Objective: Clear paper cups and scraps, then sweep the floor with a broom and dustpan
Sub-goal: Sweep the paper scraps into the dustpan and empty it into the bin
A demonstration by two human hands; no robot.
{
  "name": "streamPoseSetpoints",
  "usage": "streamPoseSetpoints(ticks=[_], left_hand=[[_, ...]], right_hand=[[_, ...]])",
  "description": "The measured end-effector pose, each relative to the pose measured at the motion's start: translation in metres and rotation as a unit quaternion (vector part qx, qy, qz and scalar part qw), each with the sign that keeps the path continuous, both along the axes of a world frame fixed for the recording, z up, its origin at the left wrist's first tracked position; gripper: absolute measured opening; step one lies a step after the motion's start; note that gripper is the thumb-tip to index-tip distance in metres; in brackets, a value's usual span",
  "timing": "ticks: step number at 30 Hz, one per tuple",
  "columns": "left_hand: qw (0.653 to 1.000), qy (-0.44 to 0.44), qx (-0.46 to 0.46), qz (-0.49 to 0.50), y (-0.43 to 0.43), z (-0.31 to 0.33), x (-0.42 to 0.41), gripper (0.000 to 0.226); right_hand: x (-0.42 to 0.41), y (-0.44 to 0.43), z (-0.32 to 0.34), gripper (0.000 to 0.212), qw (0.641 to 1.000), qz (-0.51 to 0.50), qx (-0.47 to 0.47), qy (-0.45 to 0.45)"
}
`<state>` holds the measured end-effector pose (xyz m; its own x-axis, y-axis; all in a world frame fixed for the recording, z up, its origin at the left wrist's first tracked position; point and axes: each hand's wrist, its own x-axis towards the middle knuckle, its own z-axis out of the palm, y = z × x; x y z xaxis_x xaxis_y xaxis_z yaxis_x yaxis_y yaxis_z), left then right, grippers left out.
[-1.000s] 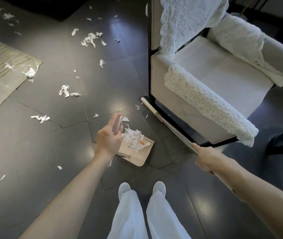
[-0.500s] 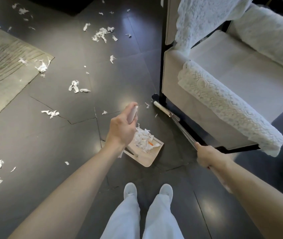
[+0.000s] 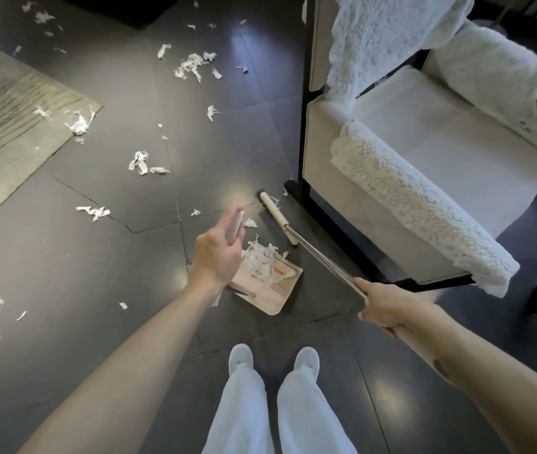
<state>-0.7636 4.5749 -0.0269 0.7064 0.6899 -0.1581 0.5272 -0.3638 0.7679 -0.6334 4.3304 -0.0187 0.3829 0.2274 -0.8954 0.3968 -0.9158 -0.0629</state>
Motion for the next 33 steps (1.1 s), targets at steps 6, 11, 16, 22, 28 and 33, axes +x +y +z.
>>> streamPoseSetpoints(ticks=[6,11,16,22,28,33], left_hand=[[0.999,0.001,0.035,0.011,0.007,0.000,-0.016,0.041],[0.999,-0.010,0.042,0.030,0.011,-0.002,-0.010,0.045],[0.998,-0.015,0.042,0.033,0.018,-0.002,-0.011,0.040],[0.999,-0.020,0.022,0.035,0.031,-0.004,-0.023,0.037],[0.999,-0.039,0.004,0.024,0.048,-0.003,-0.035,0.042],[0.999,-0.039,-0.004,0.030,0.071,-0.007,-0.042,0.037]], right_hand=[[0.038,0.028,-0.019,0.078,0.999,0.034,-0.012,-0.032],[0.031,0.046,-0.039,0.080,0.998,0.061,-0.015,-0.004],[-0.013,0.031,-0.023,0.081,0.996,0.047,-0.017,0.072],[-0.018,0.024,0.019,0.079,0.998,0.048,-0.008,0.050],[-0.007,0.059,0.045,0.075,0.999,0.011,0.015,0.036],[0.006,0.097,0.035,0.074,0.999,-0.020,0.035,0.004]])
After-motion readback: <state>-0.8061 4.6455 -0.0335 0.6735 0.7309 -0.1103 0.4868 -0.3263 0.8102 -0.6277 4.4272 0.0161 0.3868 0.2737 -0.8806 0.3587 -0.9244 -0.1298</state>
